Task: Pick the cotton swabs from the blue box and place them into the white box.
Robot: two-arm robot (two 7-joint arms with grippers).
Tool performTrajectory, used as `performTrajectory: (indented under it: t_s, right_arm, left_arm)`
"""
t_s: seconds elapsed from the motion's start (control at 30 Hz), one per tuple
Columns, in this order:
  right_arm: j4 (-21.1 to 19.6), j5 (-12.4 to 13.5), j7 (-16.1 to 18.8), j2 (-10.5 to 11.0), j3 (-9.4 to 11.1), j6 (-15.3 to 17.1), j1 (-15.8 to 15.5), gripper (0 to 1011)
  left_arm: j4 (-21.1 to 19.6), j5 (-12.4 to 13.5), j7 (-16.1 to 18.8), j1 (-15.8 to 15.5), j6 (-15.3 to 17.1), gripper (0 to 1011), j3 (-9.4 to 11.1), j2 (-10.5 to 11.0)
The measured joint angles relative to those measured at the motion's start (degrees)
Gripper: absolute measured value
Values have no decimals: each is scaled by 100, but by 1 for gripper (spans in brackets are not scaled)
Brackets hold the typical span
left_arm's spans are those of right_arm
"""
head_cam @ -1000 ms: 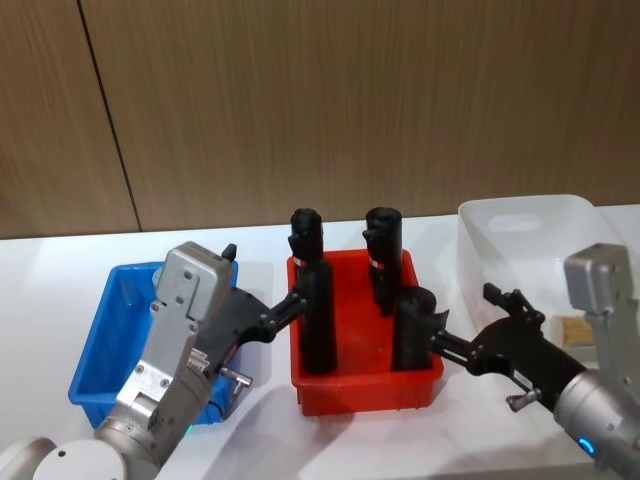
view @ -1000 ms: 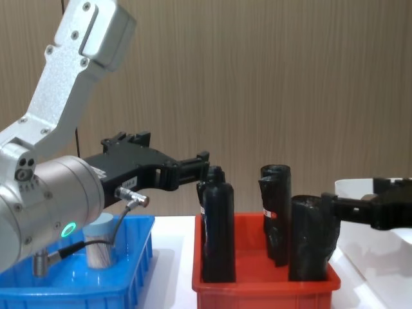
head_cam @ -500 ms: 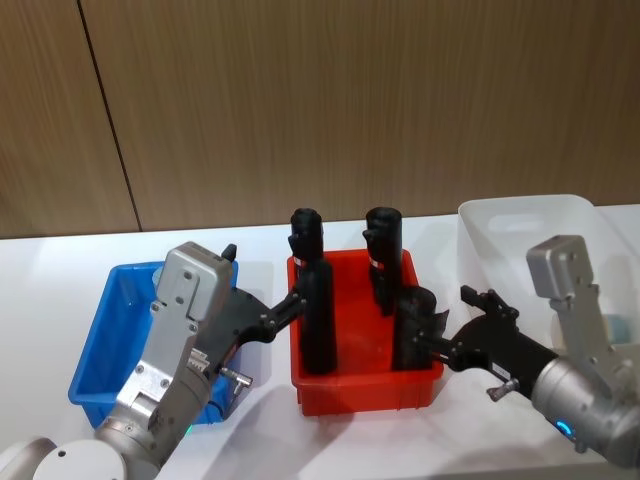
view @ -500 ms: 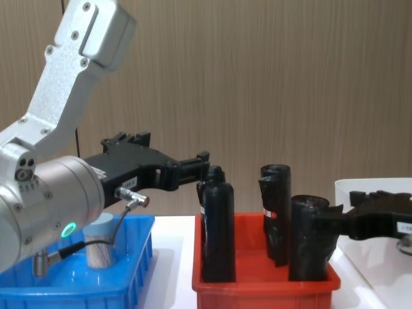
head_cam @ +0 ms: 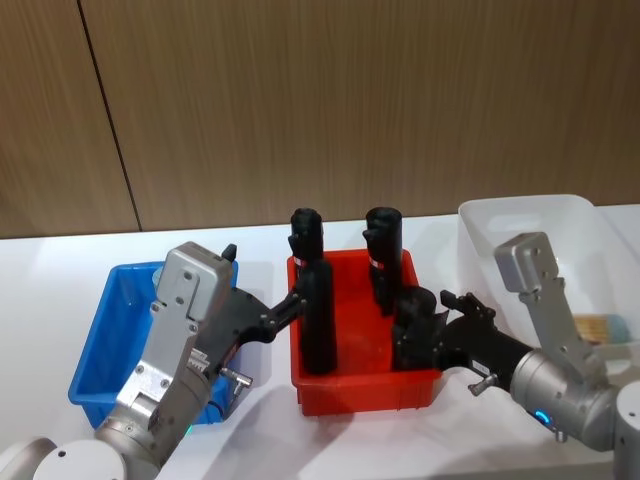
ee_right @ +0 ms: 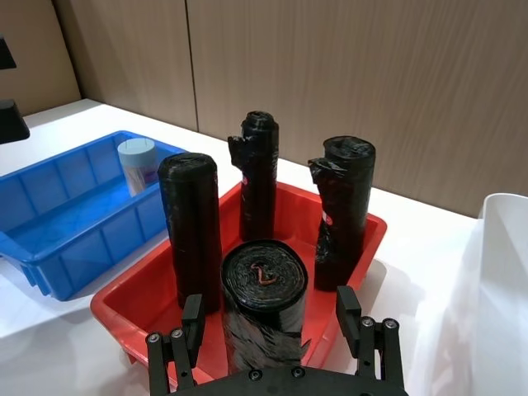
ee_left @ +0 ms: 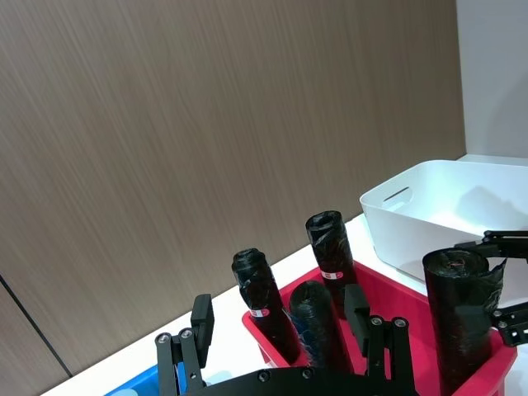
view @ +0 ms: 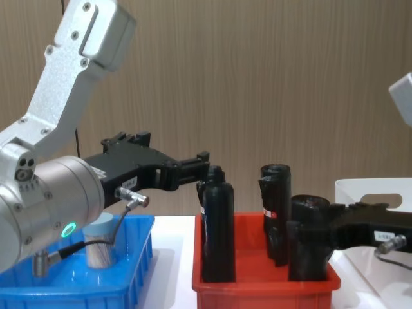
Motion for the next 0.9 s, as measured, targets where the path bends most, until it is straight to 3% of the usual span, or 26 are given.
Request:
performTrajectory:
  t_s: [0.23, 0.53, 0.63, 0.7, 0.9]
  right_arm:
    - [196, -37, 102, -64, -33, -2, 127, 952]
    - [326, -37, 170, -103, -52, -29, 213, 740]
    - [351, -25, 192, -110, -60, -39, 235, 577]
    - [353, -19, 206, -110, -64, -43, 239, 533]
    - [341, -9, 221, -108, -72, -48, 242, 515]
  left_arm:
    - [0, 0, 0, 0, 0, 1004, 0, 0]
    - [0, 0, 0, 0, 0, 1004, 0, 0]
    - [0, 0, 0, 0, 0, 1004, 0, 0]
    - [0, 0, 0, 0, 0, 1004, 0, 0]
    - [0, 0, 0, 0, 0, 1004, 0, 0]
